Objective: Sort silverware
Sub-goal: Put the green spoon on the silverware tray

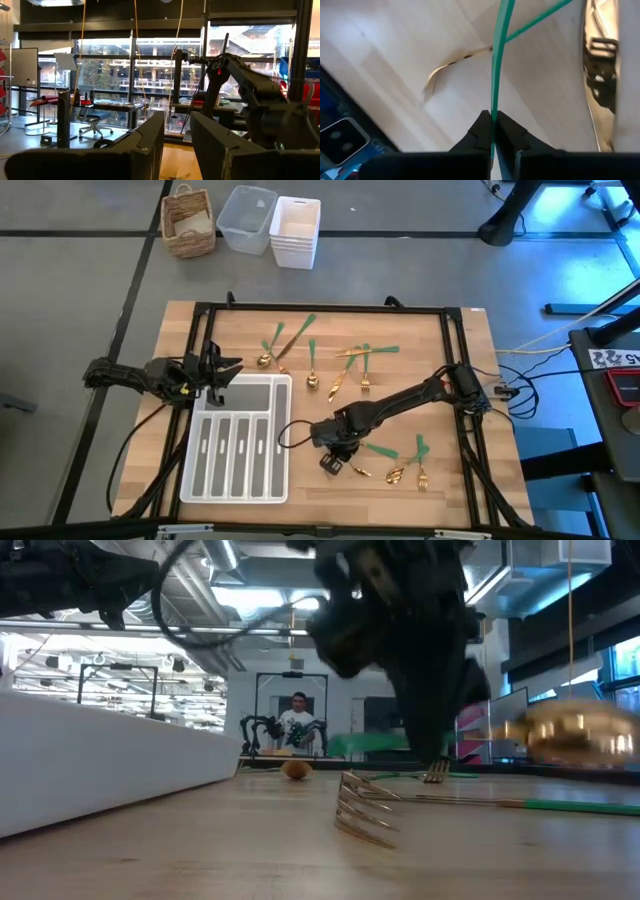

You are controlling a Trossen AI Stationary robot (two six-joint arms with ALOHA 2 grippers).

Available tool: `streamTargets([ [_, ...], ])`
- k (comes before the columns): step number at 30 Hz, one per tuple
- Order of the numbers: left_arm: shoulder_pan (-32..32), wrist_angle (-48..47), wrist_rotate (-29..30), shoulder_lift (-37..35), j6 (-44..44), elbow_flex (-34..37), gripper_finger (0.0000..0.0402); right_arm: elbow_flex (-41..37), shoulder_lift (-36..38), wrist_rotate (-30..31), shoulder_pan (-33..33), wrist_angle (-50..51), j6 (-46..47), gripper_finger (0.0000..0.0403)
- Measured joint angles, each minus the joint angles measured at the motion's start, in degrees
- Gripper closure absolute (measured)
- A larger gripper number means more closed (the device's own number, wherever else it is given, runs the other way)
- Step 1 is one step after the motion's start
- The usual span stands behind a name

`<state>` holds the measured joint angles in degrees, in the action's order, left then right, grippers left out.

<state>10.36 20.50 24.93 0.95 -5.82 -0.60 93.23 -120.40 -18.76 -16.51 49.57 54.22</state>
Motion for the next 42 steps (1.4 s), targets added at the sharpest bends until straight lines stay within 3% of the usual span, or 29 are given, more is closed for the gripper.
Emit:
streamTargets([
  [4, 0.0, 1.6, 0.0, 0.0, 0.0, 0.0, 0.0314, 5.0, 0.0, 0.3, 0.0, 2.6, 2.0, 0.0398],
  [9, 0.0, 7.8, 0.0, 0.0, 0.6, 0.0, 0.0314, 9.1, 0.0, 3.8, 0.0, -2.8, 6.1, 0.0394],
  [18, 0.0, 10.0, 0.0, 0.0, 3.0, 0.0, 0.0314, 9.5, -0.6, 17.4, 0.0, -27.7, 10.4, 0.0395],
  [23, 0.0, 10.1, 0.0, 0.0, 3.1, 0.0, 0.0314, 9.5, -4.9, 24.2, 0.0, -40.9, 11.0, 0.0397],
  [33, 0.0, 10.1, -0.1, 0.0, 3.1, 0.0, 0.0314, 9.5, -15.2, 28.2, 1.3, -62.8, 16.5, 0.0396],
  [42, 0.0, 10.0, -0.1, 0.0, 3.1, 0.0, 0.0314, 9.5, -19.1, 28.4, 1.6, -63.0, 17.7, 0.0384],
])
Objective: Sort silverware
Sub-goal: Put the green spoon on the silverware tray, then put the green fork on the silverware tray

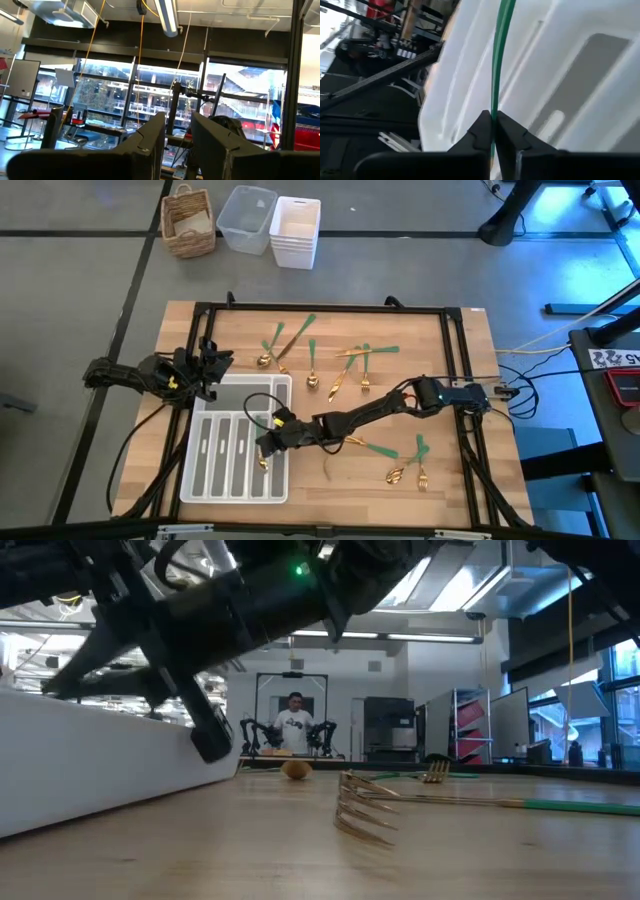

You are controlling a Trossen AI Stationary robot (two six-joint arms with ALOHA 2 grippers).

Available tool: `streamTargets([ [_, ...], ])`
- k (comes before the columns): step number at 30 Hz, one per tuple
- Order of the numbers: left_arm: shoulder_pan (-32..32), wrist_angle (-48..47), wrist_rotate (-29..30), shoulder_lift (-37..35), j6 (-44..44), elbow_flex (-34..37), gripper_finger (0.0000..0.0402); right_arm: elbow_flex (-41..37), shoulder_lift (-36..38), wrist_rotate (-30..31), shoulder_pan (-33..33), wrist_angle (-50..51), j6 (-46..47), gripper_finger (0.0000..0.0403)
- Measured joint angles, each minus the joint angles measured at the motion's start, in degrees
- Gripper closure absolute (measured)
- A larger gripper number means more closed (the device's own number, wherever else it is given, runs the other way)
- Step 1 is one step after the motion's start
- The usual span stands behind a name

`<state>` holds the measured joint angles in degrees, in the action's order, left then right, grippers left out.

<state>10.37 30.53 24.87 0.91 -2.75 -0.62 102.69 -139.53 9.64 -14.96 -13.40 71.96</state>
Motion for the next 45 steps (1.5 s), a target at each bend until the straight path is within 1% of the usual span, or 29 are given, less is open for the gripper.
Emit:
streamTargets([
  [7, 0.0, 0.0, 0.0, 0.0, 0.0, 0.0, 0.0314, 0.0, -0.3, 1.0, 0.4, 1.4, -0.2, 0.0368],
  [17, 0.0, 0.0, 0.0, 0.1, 0.0, 0.0, 0.0314, 0.0, -0.3, -0.6, 1.5, 1.4, -0.2, 0.033],
  [20, 0.0, 0.0, 0.0, 0.1, 0.0, 0.0, 0.0314, 0.0, -0.2, -4.1, 2.3, 1.2, -0.2, 0.0328],
  [28, 0.0, -0.1, 0.0, 0.1, 0.0, 0.0, 0.0314, 0.0, 0.8, -20.5, 4.7, 1.8, 0.0, 0.0337],
  [30, 0.0, -0.1, 0.0, 0.1, 0.0, 0.0, 0.0314, -0.1, 1.6, -22.3, 5.1, 2.3, -0.3, 0.0338],
  [32, 0.0, 0.0, 0.0, 0.1, 0.8, 0.0, 0.0314, -0.1, 2.7, -23.4, 5.6, 1.9, -2.6, 0.0338],
  [37, 0.0, 0.1, -0.1, 0.6, 7.0, 0.0, 0.0314, 0.1, 8.3, -28.6, 7.9, 3.2, -9.5, 0.0338],
  [42, 0.1, 0.0, -1.9, 5.0, 12.9, -0.6, 0.0314, 0.0, 15.4, -30.8, 10.3, 10.4, -16.1, 0.0338],
  [45, 0.1, 0.1, -4.5, 9.8, 12.9, -3.5, 0.0314, 0.1, 21.0, -30.7, 11.8, 17.7, -21.4, 0.0338],
])
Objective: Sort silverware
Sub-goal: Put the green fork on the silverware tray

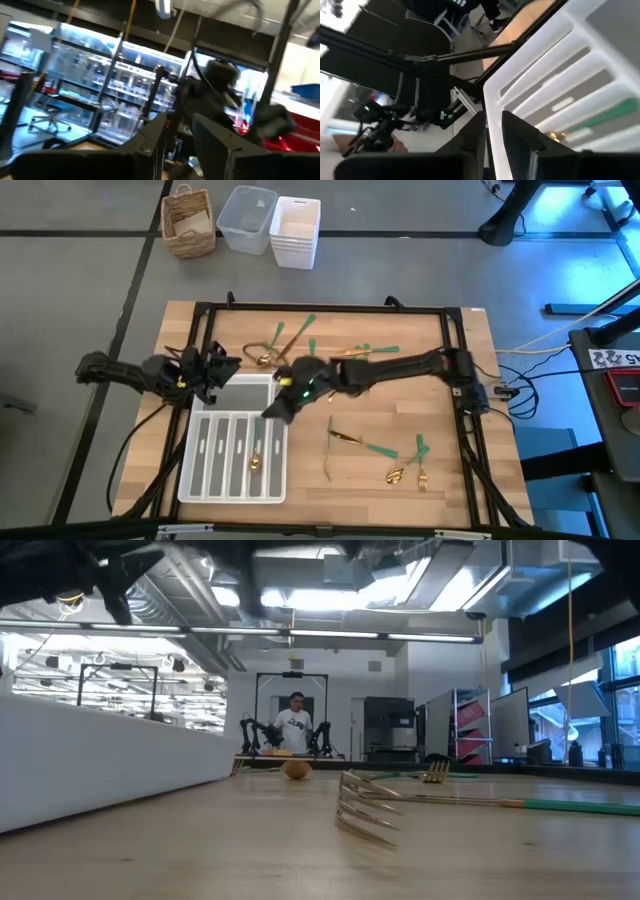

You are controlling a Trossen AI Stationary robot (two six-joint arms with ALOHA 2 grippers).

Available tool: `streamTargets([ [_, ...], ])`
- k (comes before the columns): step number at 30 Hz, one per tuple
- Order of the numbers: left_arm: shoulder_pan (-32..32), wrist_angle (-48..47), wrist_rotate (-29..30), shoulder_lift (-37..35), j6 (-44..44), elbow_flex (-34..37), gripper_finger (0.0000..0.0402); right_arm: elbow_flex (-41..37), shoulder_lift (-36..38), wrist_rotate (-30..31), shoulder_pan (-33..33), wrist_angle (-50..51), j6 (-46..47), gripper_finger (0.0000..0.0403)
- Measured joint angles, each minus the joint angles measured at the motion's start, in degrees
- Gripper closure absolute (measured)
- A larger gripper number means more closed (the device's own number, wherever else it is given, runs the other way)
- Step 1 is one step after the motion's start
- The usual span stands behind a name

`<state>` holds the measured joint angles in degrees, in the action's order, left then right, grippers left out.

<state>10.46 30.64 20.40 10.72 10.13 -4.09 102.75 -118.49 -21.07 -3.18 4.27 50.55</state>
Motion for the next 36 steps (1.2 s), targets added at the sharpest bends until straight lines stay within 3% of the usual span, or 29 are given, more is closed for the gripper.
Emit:
streamTargets([
  [4, 0.0, -0.7, -3.9, 9.1, -3.8, -6.3, 0.0314, 0.0, 7.5, 3.9, 1.7, 13.0, -7.5, 0.0338],
  [13, -1.0, -19.7, -10.0, 36.0, -10.2, -24.9, 0.0314, 0.0, 23.5, 18.3, 2.4, 44.6, -18.0, 0.0338],
  [19, -2.4, -19.4, -10.8, 54.6, -1.5, -36.0, 0.0314, 0.0, 30.0, 26.7, 2.4, 63.6, -18.0, 0.0338],
  [25, -1.4, -14.8, -10.8, 68.0, -0.7, -46.3, 0.0314, 0.0, 32.9, 31.1, 2.4, 81.2, -20.0, 0.0338],
  [30, -0.2, -7.8, -11.5, 75.2, 0.3, -51.7, 0.0314, -1.0, 34.2, 33.0, 2.4, 85.3, -27.9, 0.0338],
  [36, -0.4, -29.7, -14.6, 80.4, 21.3, -59.7, 0.0314, -1.4, 37.1, 34.5, 2.4, 85.6, -36.9, 0.0338],
])
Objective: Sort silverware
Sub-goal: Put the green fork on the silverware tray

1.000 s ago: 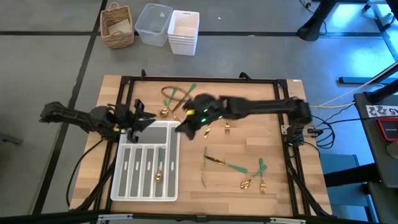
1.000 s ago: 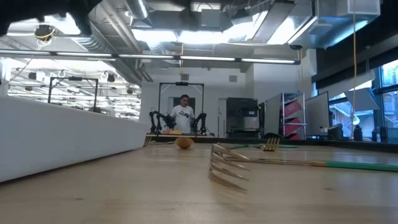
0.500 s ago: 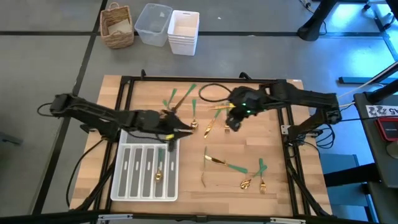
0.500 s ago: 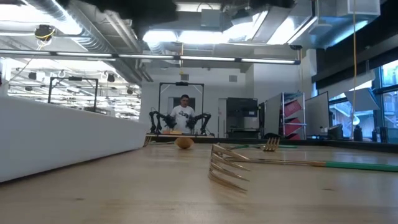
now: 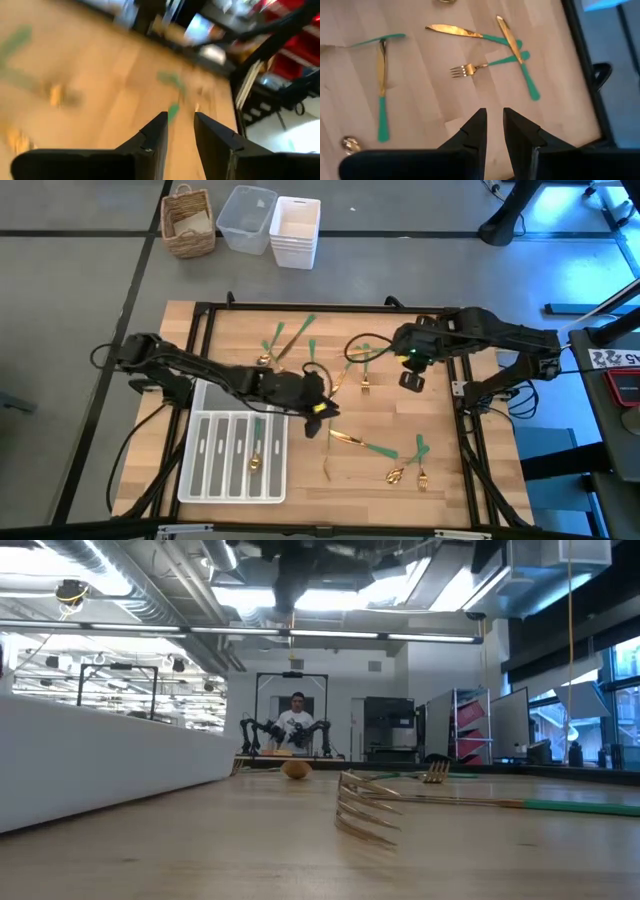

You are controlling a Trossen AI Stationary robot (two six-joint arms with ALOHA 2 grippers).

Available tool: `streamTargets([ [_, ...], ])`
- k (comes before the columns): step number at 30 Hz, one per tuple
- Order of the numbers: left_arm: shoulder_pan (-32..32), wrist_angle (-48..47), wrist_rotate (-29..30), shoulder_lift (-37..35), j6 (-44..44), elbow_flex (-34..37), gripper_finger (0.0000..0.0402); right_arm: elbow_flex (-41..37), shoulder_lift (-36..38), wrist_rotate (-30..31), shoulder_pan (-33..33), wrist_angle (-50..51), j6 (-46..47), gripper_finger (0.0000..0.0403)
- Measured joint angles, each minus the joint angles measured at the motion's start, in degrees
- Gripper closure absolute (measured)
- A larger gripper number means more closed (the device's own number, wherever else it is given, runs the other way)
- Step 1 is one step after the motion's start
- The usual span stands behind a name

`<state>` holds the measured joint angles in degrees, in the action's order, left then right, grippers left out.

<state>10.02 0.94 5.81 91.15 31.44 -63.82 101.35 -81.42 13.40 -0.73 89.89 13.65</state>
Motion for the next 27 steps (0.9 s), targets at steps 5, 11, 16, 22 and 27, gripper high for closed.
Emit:
streamTargets([
  [5, 0.1, -7.8, -6.2, 5.8, 13.8, -4.6, 0.0314, 0.0, 4.8, 2.3, 0.0, 0.2, -1.1, 0.0338],
  [11, 0.9, -8.1, -15.4, 12.8, 22.3, -6.4, 0.0314, -1.8, 12.6, 2.1, 0.0, 0.2, 1.5, 0.0338],
  [16, 0.9, -10.8, -18.2, 14.8, 29.3, -6.4, 0.0314, -7.2, 19.0, 2.1, 0.0, 0.1, 5.2, 0.0338],
  [22, 0.9, -12.1, -17.2, 17.2, 33.4, -6.5, 0.0314, -16.1, 25.3, 2.6, 0.0, -0.1, 9.1, 0.0338],
  [27, 1.0, -11.7, -17.8, 19.4, 35.2, -6.5, 0.0314, -23.0, 28.6, 2.4, 0.0, -1.4, 10.6, 0.0338],
])
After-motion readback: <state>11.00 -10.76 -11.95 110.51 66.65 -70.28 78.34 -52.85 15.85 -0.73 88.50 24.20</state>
